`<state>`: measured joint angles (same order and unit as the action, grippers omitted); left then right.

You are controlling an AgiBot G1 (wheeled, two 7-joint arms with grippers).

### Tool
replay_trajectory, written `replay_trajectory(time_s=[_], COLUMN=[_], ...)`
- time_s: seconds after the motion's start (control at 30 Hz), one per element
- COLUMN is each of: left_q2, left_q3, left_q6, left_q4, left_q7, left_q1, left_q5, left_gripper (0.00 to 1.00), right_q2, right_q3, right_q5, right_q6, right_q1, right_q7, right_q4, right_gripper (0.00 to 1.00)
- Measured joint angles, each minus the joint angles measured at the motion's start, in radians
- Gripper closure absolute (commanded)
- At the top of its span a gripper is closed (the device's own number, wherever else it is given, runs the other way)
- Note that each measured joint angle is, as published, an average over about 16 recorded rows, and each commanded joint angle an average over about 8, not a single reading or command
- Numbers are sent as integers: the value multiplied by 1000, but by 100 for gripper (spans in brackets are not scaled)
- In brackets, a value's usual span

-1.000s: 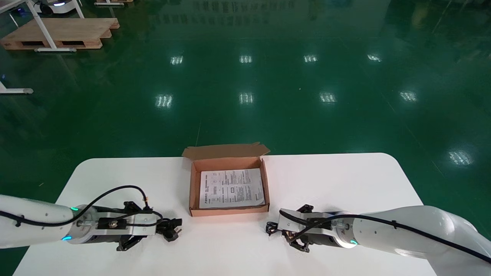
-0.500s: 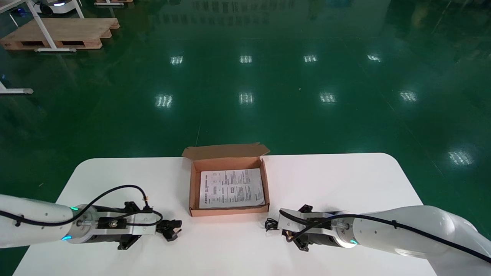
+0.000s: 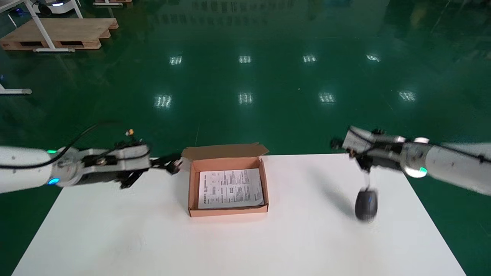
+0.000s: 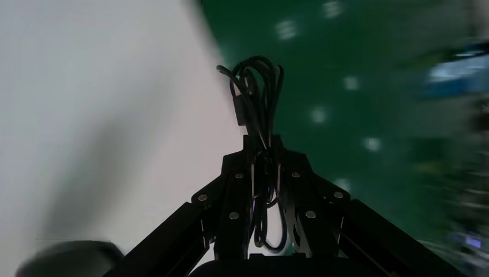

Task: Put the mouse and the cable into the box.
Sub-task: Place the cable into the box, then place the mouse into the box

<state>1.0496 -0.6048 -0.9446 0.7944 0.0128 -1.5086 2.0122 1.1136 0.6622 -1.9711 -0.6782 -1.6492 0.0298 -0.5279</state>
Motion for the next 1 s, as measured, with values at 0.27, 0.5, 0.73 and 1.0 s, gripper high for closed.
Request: replay_trajectory(time_s=[0.27, 0.5, 0.73, 1.0], left_q2=[170, 247, 269, 298], left_q3=[23, 23, 5, -75], left_q6=[68, 89, 149, 320], left_q4=[-127, -188, -184, -154], left_q7=[9, 13, 46, 135], left_q1=[-70, -91, -60, 34], left_q5=[-65, -84, -62, -31], left_gripper=[100, 100, 100, 100], right_q2=[33, 54, 56, 56], right_q3=[-38, -50, -51, -51], right_q5=[1, 13, 15, 15], right_q6=[130, 162, 164, 162], right_q1=[-176, -231, -235, -232], right_q7=[42, 68, 71, 70], right_q4=[108, 156, 162, 160], right_gripper=[100, 100, 100, 100])
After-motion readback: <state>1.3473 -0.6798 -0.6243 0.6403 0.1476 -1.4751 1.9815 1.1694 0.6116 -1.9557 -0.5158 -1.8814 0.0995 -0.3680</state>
